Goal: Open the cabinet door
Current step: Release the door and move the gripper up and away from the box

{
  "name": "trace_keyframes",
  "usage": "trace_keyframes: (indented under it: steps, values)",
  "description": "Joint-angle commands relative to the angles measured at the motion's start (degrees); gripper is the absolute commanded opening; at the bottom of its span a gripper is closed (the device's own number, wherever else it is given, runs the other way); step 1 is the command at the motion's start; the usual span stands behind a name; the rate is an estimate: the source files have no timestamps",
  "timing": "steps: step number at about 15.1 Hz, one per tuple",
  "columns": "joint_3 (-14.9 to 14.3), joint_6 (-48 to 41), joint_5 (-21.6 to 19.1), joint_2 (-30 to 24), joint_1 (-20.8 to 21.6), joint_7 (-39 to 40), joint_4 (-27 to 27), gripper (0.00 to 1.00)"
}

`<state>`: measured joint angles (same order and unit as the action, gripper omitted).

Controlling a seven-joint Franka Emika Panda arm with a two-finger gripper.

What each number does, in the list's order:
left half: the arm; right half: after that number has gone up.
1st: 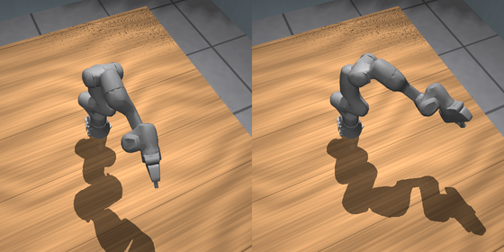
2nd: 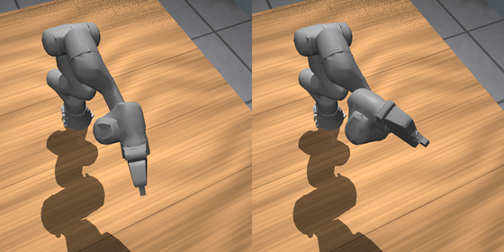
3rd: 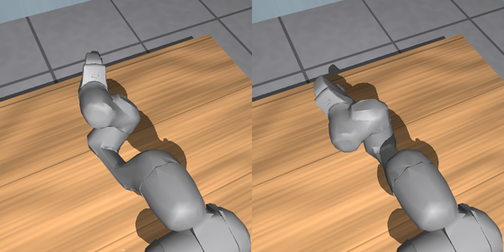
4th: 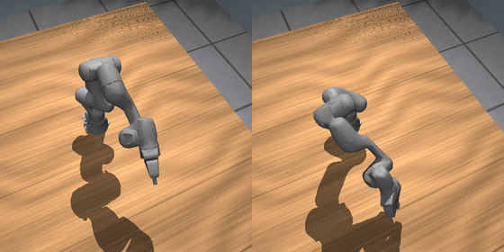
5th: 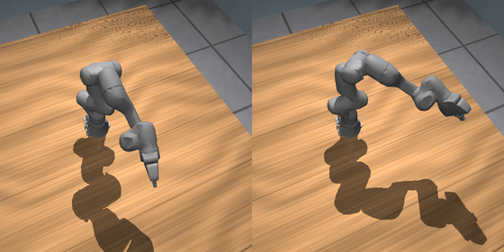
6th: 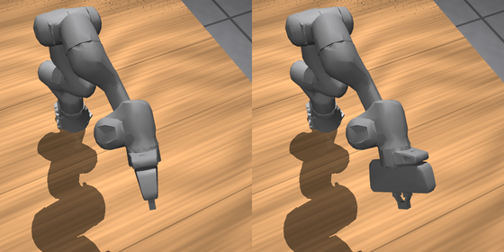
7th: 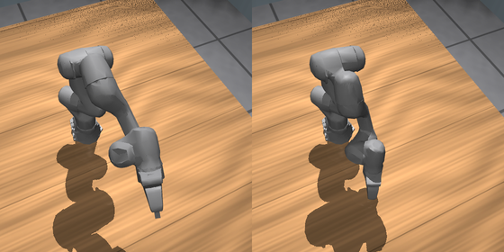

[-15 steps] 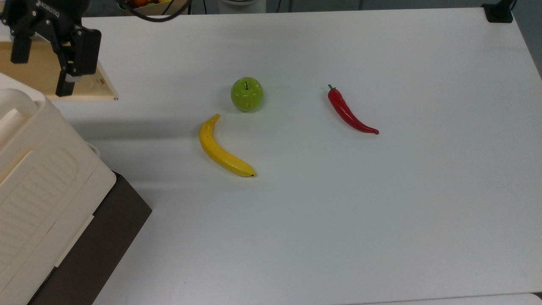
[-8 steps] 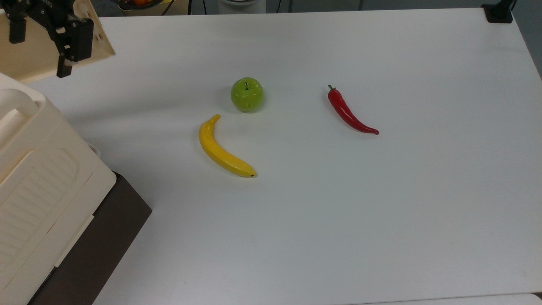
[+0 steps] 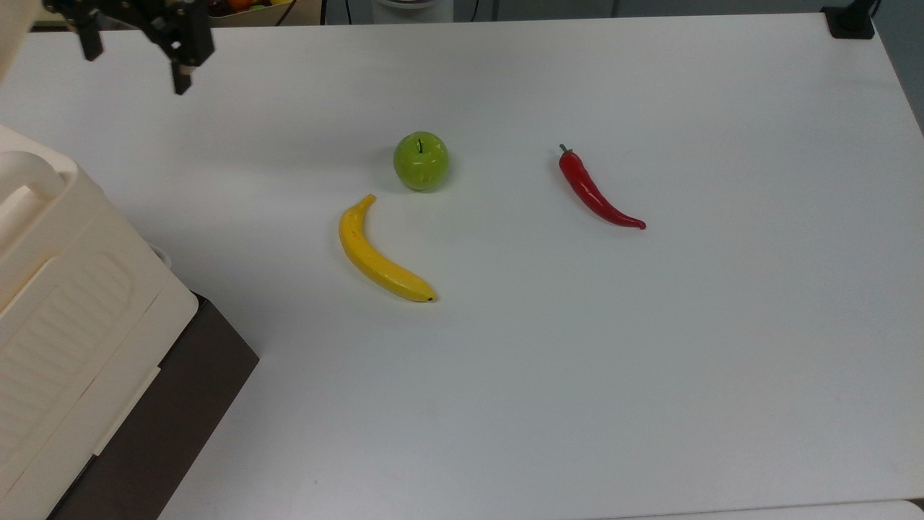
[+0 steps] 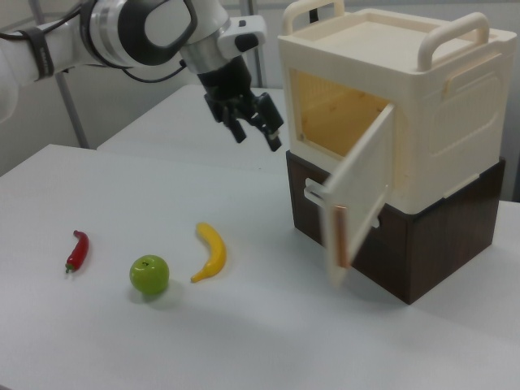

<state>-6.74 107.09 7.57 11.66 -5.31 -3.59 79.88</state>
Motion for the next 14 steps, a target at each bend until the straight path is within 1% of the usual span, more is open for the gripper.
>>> trace_keyframes:
  steps: [1, 3, 6, 8, 11, 14]
  values:
    - [1.2, -6.0, -3.6, -2.3, 2.7, 1.4, 2.5, 1.0]
    - [1.3, -7.6, -6.1, -2.4, 4.9, 1.0, 2.7, 1.0]
    - [1.3, -8.3, -6.7, -3.7, 8.6, 0.3, 4.8, 1.0]
    - [1.5, -10.3, -6.8, -5.9, 11.0, -1.5, 6.8, 1.0]
    - [4.3, -14.3, -6.8, -6.9, 11.4, -3.1, 7.0, 1.0]
    - [4.6, -16.3, -6.3, -7.4, 11.6, -6.4, 7.0, 1.0]
